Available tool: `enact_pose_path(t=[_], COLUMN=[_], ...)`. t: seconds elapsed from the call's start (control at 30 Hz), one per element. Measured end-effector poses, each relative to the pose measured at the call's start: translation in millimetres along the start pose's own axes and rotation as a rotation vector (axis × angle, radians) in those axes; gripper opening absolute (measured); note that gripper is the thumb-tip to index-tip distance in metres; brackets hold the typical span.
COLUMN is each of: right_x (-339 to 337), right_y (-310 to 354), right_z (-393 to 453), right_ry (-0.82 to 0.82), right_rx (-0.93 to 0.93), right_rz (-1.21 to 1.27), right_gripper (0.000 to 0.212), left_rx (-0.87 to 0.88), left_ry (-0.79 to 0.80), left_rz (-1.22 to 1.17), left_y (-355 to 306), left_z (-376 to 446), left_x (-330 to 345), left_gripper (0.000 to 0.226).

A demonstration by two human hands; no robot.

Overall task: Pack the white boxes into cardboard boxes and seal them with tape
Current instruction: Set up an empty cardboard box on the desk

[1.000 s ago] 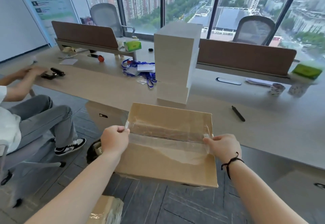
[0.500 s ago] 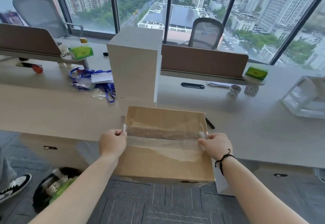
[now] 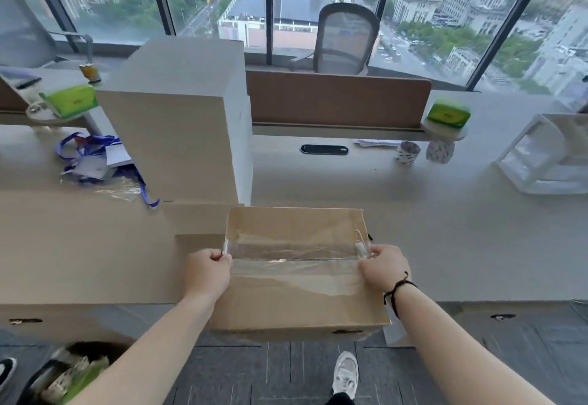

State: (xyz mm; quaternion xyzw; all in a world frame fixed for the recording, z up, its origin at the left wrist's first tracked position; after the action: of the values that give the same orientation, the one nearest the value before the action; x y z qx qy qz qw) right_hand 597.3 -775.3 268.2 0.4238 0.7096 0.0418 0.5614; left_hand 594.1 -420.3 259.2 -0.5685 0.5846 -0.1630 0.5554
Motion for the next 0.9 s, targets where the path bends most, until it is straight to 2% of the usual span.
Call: enact_pose_path(t=[0.07,0.17,0.23,0.33,0.57,0.7,0.83,0.9], right_x=[-5.2,-15.5,-25.1,-43.7,-90.0,-100.9,-104.4,-105.9], right_y=[-3.2,-6.1,-8.2,-12.8,-17.1,-23.4,-33.7,-36.5], right_z=[27.9,67.5,92.6,128.1,197.5,225.2,248.2,256.8], right_ry=[0.022,0.062,0.086,0.093,0.129,0.155,0.117,0.103], right_rx=[0.008,-0.001,-0.015,-0.04,-0.08,-0.102,-0.086,-0.085], right_rz=[-0.004,0.001,0.006,0.027,0.052,0.058,0.074,0.08], right_gripper=[0.02,0.023,0.013,0.018,0.012,0.019,0.047,0.052], left_rx=[-0.013,-0.054,-0.071,-0.062,-0.037,-0.034,-0.003,0.002], left_ry=[0.007,-0.017,-0.033,-0.053,-0.092,-0.083,-0.077,-0.064], left_rz=[-0.004,-0.033,-0.02,0.058,0.099,0.127,0.146,0.143], left_y=[-8.4,-21.6,-32.9,-51.8,-91.7,-107.5,-120.2,-123.4], left_z=[9.0,20.8,27.6,38.4,48.4,55.9,65.4,72.0], left_x=[24.2,58.2,81.1,114.5,182.0,202.8,217.0,223.2], left_gripper=[0.022,0.02,0.024,0.03,0.018,0.018,0.04,0.039])
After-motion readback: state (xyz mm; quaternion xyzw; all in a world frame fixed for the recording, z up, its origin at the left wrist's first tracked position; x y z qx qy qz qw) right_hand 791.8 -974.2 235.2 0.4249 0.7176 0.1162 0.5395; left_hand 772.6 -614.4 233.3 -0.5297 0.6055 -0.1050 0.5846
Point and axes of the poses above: each hand's wrist, its own z-axis towards the middle knuckle, its own x-axis out of the palm, y = z × x, the point moved 6 cm from there along z, towards the middle knuckle, and after that the axes turned 5 degrees about -z, right-handed, at the moved point
